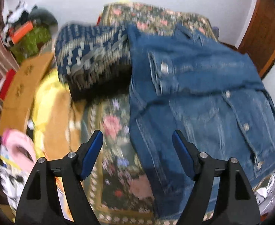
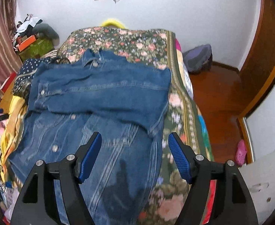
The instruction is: Fold large clothes
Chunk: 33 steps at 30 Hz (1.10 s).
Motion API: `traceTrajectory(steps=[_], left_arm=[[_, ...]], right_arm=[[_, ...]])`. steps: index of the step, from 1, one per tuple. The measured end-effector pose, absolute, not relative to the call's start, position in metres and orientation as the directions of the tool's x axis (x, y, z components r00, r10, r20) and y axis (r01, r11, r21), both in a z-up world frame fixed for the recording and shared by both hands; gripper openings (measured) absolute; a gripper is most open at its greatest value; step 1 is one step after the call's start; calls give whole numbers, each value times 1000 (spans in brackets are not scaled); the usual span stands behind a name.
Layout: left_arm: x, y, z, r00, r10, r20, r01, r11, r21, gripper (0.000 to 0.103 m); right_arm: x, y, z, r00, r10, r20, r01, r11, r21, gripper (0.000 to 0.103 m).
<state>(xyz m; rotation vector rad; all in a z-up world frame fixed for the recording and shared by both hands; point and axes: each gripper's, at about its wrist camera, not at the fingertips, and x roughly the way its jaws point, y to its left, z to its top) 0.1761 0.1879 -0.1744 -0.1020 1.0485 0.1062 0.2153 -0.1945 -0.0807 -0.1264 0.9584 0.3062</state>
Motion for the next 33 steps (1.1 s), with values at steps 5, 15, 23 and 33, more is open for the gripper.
traceTrajectory(steps=[5,15,23,33], left_arm=[[158,197,-225,389,-79,-918,-194,967,-165,75],[142,190,-278,345,-392,-853,-257,834,-488,75],[143,173,-272,388,-403,-829,-238,825,-512,69],[164,155,-210,493,-393,-776,-82,867,-491,15]], right_arm=[[195,-207,-102,490,182,-852,-283,958,41,70],[180,-243,-158,332,285,-899,-136,958,254,70],[171,-219,-155,353,355,-866,-200,933,301,68],[192,-219,-137,366,522,-771,-186,852,489,8]])
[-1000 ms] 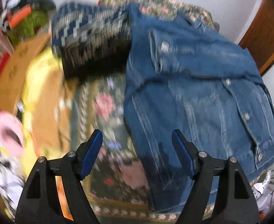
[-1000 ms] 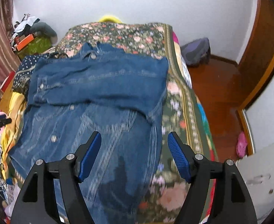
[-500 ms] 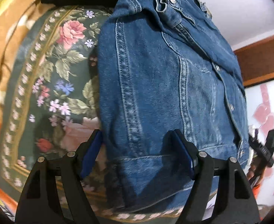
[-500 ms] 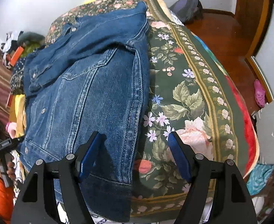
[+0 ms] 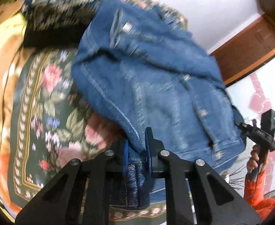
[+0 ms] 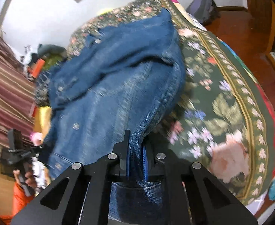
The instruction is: Fold large clothes
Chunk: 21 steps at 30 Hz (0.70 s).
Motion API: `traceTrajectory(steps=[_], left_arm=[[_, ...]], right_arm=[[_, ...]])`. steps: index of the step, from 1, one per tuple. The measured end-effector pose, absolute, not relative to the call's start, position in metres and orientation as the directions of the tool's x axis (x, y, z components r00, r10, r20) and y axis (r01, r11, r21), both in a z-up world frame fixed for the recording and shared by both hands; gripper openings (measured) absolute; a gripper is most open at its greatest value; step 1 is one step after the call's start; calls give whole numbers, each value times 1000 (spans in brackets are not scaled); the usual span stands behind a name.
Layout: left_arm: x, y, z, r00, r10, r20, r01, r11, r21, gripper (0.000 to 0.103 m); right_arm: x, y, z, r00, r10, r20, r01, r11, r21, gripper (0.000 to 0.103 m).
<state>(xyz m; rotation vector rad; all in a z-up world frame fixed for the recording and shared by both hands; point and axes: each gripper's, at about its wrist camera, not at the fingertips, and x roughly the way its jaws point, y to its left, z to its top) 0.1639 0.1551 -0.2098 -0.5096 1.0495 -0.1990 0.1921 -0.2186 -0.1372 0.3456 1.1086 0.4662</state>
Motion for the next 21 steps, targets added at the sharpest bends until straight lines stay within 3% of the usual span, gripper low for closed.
traceTrajectory(steps=[8,10,16,21], left_arm=[[204,166,-126,651,-422,-631,18,840,-543,12],[214,184,-109,685,-415,-599,24,834,-551,2],[283,218,-59,833,-231,-503,-30,888,-458,0],[339,234,-89,781,-147,-607,-131,912,-390,0]], right_arm=[[236,-198,-88,413,595,-690,-307,804,509,6],[255,-195,-77,441,590,-677,-326,807,492,6],[321,-186,-59,530,567,-630,-318,822,472,6],[370,-171,-95,550,456,-700,-232,888,397,6]])
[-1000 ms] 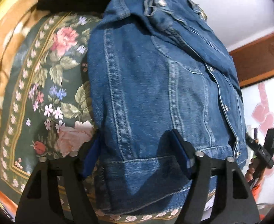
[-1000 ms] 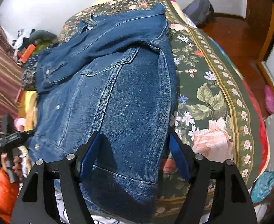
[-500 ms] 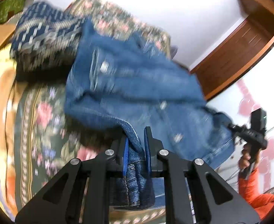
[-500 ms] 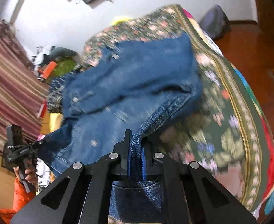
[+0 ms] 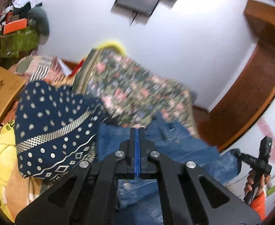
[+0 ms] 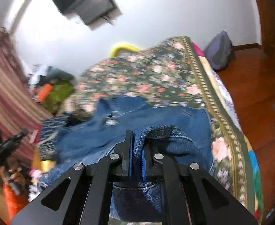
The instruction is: Fold large clothes
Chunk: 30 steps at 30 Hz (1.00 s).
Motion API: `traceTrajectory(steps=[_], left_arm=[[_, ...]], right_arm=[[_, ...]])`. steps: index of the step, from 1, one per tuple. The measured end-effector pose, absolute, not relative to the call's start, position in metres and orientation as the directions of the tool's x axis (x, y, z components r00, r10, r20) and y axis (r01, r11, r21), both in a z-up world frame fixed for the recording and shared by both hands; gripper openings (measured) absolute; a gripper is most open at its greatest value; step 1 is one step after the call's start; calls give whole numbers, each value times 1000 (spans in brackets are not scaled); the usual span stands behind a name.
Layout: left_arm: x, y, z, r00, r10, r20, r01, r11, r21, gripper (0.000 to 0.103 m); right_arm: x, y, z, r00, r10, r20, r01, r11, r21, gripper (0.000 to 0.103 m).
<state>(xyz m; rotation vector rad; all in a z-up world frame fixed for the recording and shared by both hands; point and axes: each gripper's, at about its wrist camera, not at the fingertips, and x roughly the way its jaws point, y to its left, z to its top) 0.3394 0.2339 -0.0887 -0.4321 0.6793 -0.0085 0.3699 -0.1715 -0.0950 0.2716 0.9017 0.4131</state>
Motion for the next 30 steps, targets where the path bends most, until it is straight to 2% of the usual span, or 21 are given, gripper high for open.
traceTrajectory(steps=[4,8,11,13,14,16,17,19,20,30], left_arm=[[352,229,-141,669,-79,-739,-191,943,-274,0],[340,216,-176,580,-47,-813,-176,967,-182,7],[320,207,-182,560,-25,-828,-157,978,-136,29],[304,203,-176,574,-4,-819,-158,981,-116,48],[296,202,-174,582,0,-813,-161,980,-115,51],[281,200,-167,593,-5,-805,-170,977,-131,63],[274,198,-163,595,-7,-803,-179,974,-141,65],[258,195,-161,598,-2,-802,-203,967,-154,68],[254,192,-160,595,-3,-804,-206,966,-157,68],[230,152,-216,468,-150,-871,-164,953,-253,68]], right_arm=[[393,-166,-141,497,368,-786,-174,930,325,6],[392,-174,-145,481,388,-786,-184,922,342,7],[388,-180,-136,453,405,-794,-191,914,357,9],[380,-181,-126,440,406,-801,-199,914,354,15],[373,-182,-121,443,398,-804,-207,917,340,18],[364,-180,-116,460,380,-802,-232,924,305,34],[360,-178,-114,470,370,-801,-244,927,285,39],[343,-177,-104,497,337,-800,-272,936,225,58],[337,-176,-102,499,331,-801,-284,936,209,60],[276,-175,-104,477,303,-825,-374,920,122,60]])
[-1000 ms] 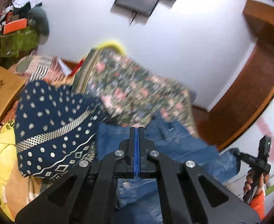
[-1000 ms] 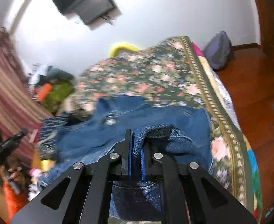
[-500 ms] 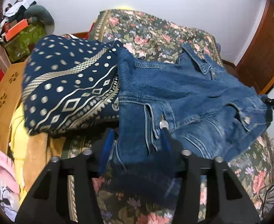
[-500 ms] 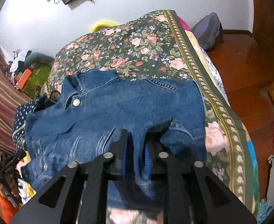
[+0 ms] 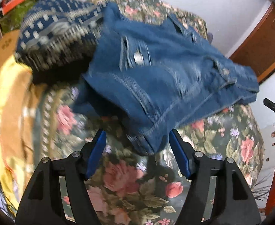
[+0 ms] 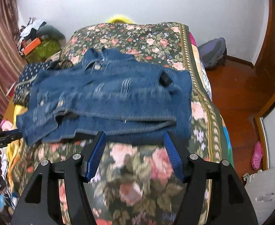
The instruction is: Fold large clothes
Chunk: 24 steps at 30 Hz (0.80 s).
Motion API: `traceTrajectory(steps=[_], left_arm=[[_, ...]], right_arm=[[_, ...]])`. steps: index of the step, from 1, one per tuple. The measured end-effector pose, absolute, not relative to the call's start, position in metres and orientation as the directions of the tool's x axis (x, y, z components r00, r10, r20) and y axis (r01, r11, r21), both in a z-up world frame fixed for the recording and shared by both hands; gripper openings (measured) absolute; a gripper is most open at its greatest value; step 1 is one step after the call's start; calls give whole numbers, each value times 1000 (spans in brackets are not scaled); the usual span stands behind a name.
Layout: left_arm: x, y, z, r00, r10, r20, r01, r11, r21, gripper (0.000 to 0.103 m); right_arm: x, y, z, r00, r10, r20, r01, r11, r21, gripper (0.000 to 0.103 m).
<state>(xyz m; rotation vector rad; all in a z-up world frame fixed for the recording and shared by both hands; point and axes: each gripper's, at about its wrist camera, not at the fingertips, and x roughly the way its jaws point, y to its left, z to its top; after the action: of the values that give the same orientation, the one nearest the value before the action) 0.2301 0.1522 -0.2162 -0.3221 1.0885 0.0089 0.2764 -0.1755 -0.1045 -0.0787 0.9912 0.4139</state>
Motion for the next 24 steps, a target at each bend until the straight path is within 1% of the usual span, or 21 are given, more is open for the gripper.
traceTrajectory(steps=[5,6,7,8,9,10,11,13,16,19,22,24], left_arm=[[246,139,-240,427,-219,-877,-161,936,-312,68],[249,138,-241,428,-231,-874,-158,933,-324,66],[252,137,-240,434,-231,-871,-160,932,-326,60],[254,136,-237,439,-215,-873,-165,935,-314,57],[255,136,-234,441,-205,-874,-164,939,-303,49],[256,136,-229,446,-202,-872,-155,942,-298,35],[255,136,-223,453,-212,-866,-138,943,-304,29],[251,137,-206,487,-237,-841,-108,939,-327,21],[248,136,-172,552,-233,-800,-59,947,-317,18],[253,132,-143,610,-220,-762,-15,957,-289,17],[266,128,-131,631,-194,-751,-6,967,-255,17],[267,131,-132,636,-194,-747,-8,966,-257,16]], right_arm=[[265,-181,-114,462,284,-840,-365,924,112,60],[263,-182,-115,461,281,-842,-361,926,112,60],[263,-185,-117,459,276,-844,-352,929,113,60],[263,-188,-118,458,273,-846,-341,933,116,60],[261,-190,-119,458,271,-847,-331,936,120,60],[261,-192,-119,457,271,-847,-323,938,125,60],[262,-195,-120,455,273,-848,-317,939,132,60],[261,-195,-121,457,276,-845,-315,939,136,60],[264,-194,-119,471,277,-837,-326,937,127,60],[275,-192,-112,494,286,-821,-335,934,124,60],[293,-192,-103,526,310,-792,-325,934,149,60],[308,-194,-98,541,333,-773,-308,933,186,60]])
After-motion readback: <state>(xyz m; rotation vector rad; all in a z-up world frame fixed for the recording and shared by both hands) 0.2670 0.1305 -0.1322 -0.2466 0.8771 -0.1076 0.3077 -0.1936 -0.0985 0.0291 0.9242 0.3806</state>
